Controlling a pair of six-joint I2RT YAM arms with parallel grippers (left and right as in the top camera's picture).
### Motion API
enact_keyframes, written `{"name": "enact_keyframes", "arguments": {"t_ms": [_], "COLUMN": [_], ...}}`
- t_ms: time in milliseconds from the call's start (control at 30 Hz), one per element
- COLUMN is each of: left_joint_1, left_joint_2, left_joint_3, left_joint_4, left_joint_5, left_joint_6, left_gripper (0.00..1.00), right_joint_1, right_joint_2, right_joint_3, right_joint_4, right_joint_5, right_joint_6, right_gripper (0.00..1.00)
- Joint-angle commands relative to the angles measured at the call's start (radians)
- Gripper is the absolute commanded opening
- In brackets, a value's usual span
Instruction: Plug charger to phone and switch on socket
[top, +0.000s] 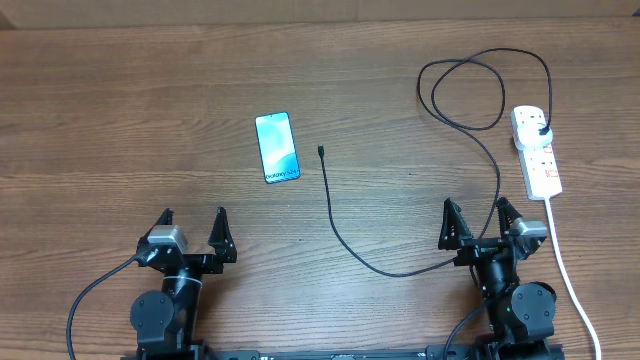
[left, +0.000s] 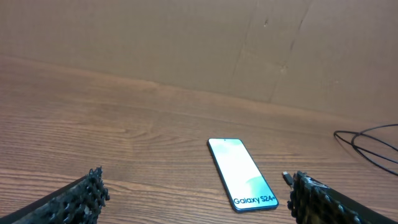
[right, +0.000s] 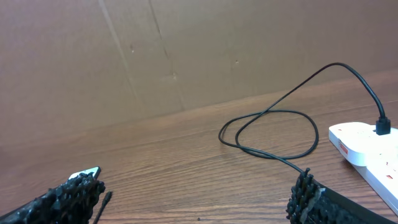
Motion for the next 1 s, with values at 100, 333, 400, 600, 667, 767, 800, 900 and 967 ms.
{"name": "enact_keyframes", "arguments": {"t_ms": [100,333,400,600,667,767,800,900,967], "left_joint_1": [0.001,0.000,0.000,-0.001,-0.001,-0.001,-0.001,-0.001,-0.007], "left_joint_2": [-0.008,-0.008,-0.008,0.028,0.074,0.188,0.230,0.388,0.501], "left_joint_3": [-0.004,-0.004,0.003,0.095,0.161,0.272,0.309,0.447,0.555], "left_joint_4": [0.001,0.095,0.110,0.040,0.009,-0.019,-0.031,-0.104,-0.183], "left_joint_5": [-0.013,0.060,0.163,0.241,0.239,0.240,0.240,0.240,0.241], "left_joint_6": [0.016,-0.111,-0.122,-0.134,-0.134,-0.126,-0.127,-0.127,-0.126], "left_gripper": [1.00,1.00,1.00,1.00,1.00,1.00,1.00,1.00,1.00], "right_joint_1": [0.006,0.006,0.006,0.006,0.006,0.006,0.006,0.006,0.006], "right_joint_2": [-0.007,-0.007,-0.007,-0.007,-0.007,-0.007,-0.007,-0.007,-0.007], "right_joint_3": [-0.011,-0.011,-0.011,-0.011,-0.011,-0.011,-0.011,-0.011,-0.011], "right_joint_4": [0.002,0.002,0.002,0.002,0.002,0.002,0.002,0.002,0.002], "right_joint_5": [0.001,0.001,0.001,0.001,0.001,0.001,0.001,0.001,0.001], "right_joint_6": [0.003,0.003,0.003,0.003,0.003,0.003,0.003,0.003,0.003], "right_gripper": [1.00,1.00,1.00,1.00,1.00,1.00,1.00,1.00,1.00]}}
